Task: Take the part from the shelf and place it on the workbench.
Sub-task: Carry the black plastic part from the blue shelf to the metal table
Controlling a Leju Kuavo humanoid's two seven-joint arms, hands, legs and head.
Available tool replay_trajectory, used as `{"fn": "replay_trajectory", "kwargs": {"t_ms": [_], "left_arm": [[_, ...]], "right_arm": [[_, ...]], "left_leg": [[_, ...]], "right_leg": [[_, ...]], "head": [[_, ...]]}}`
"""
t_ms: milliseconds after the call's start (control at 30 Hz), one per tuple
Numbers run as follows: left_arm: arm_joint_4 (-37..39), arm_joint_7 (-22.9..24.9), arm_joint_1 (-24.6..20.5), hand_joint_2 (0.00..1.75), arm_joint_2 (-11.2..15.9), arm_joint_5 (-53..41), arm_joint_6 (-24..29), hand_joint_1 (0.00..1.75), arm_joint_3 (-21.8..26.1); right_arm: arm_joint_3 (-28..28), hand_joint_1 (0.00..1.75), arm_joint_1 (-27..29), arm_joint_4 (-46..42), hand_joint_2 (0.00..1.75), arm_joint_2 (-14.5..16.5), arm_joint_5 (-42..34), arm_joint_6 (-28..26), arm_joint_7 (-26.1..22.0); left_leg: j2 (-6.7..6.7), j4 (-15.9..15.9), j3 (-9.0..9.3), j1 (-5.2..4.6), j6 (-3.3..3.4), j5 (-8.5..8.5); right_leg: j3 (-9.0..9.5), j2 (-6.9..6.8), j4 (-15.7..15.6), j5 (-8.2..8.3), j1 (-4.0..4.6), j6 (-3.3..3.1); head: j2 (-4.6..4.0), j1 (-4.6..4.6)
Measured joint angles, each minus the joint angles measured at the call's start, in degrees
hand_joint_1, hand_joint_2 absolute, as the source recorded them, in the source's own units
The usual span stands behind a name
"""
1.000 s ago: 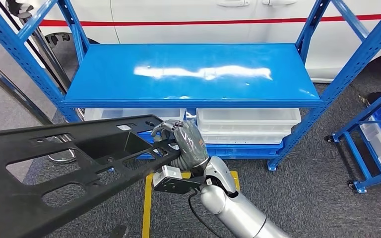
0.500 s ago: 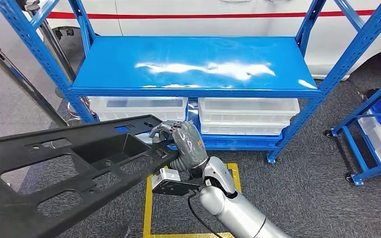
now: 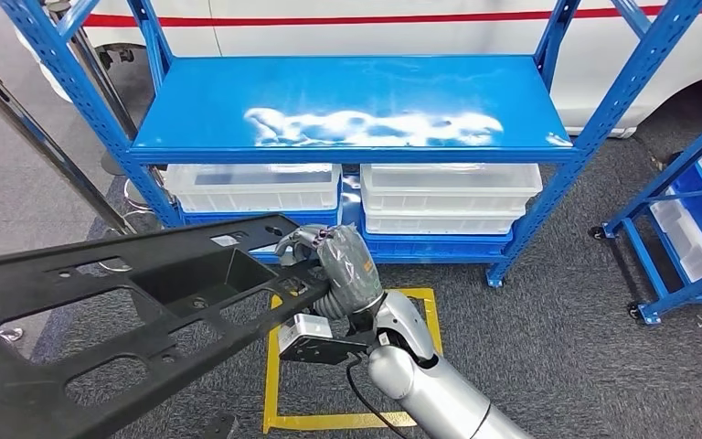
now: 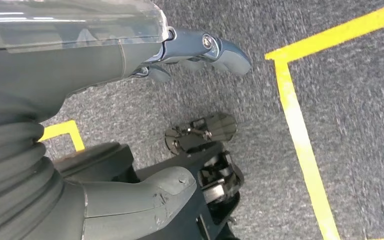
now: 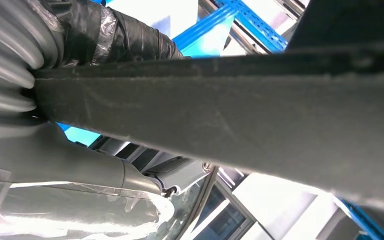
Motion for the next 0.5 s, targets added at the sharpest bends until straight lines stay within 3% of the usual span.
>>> {"fn": "replay_trajectory", "kwargs": {"t_ms": [67, 167, 200, 233, 267, 367, 433, 500], "left_arm": [[0.0, 0.0, 0.0, 1.75, 0.0, -0.1, 0.0, 0.0, 0.0], [0.0, 0.3, 0.0, 1.75, 0.0, -0.5, -0.1, 0.0, -0.3], [0.0, 0.3, 0.0, 1.75, 0.0, -0.6, -0.1, 0.0, -0.4], [0.0, 0.4, -0.1, 1.75, 0.0, -0.6, -0.1, 0.0, -0.4], [0.0, 0.4, -0.1, 1.75, 0.0, -0.6, -0.1, 0.0, -0.5], [0.0, 0.4, -0.5, 1.75, 0.0, -0.6, -0.1, 0.0, -0.5], [0.0, 0.4, -0.8, 1.75, 0.0, -0.6, -0.1, 0.0, -0.5], [0.0, 0.4, -0.8, 1.75, 0.0, -0.5, -0.1, 0.0, -0.5]], "right_arm": [[0.0, 1.75, -0.1, 0.0, 1.75, 0.0, 0.0, -0.1, 0.0], [0.0, 1.75, -0.1, 0.0, 1.75, 0.1, 0.0, -0.1, 0.0], [0.0, 1.75, -0.1, 0.0, 1.75, 0.1, 0.1, -0.1, 0.0], [0.0, 1.75, -0.1, 0.0, 1.75, 0.1, 0.1, -0.1, 0.0], [0.0, 1.75, -0.1, 0.0, 1.75, 0.1, 0.1, -0.1, 0.0], [0.0, 1.75, -0.2, 0.0, 1.75, 0.1, 0.1, -0.1, 0.1], [0.0, 1.75, -0.3, -0.1, 1.75, 0.1, 0.1, -0.1, 0.1], [0.0, 1.75, -0.3, -0.1, 1.75, 0.1, 0.2, -0.1, 0.1]], "left_leg": [[-0.1, 2.1, -0.9, 0.11, -0.62, -2.32], [-0.14, 11.9, -3.91, 0.26, -1.3, -8.95], [-0.14, 14.5, -4.41, 0.27, -1.43, -9.97], [-0.13, 15.3, -4.03, 0.28, -1.49, -9.87], [-0.13, 13.7, -2.49, 0.29, -1.45, -8.71], [-0.26, 3.0, 4.43, 0.11, -0.85, -5.27], [-0.42, 0.0, 5.93, -0.19, -0.36, -5.27], [-0.37, -0.6, 5.67, -0.12, 0.29, -4.64]], "right_leg": [[-0.46, -0.21, -0.5, 0.84, -0.25, -0.97], [-1.8, -0.41, -0.3, 1.8, -0.17, -1.67], [-2.36, -0.44, -0.1, 2.07, -0.12, -1.7], [-2.88, -0.45, 0.1, 2.3, -0.09, -1.68], [-3.37, -0.45, 0.3, 2.48, -0.08, -1.62], [-4.43, -0.42, 1.1, 2.94, 0.01, -1.17], [-4.84, -0.44, 1.1, 3.52, 0.07, -0.56], [-5.03, -0.38, 1.0, 4.05, 0.07, 0.12]], "head": [[0.0, -0.02], [0.0, -0.02], [0.0, -0.02], [0.0, -0.02], [0.0, -0.02], [0.0, -0.02], [0.0, -0.02], [0.0, -0.02]]}}
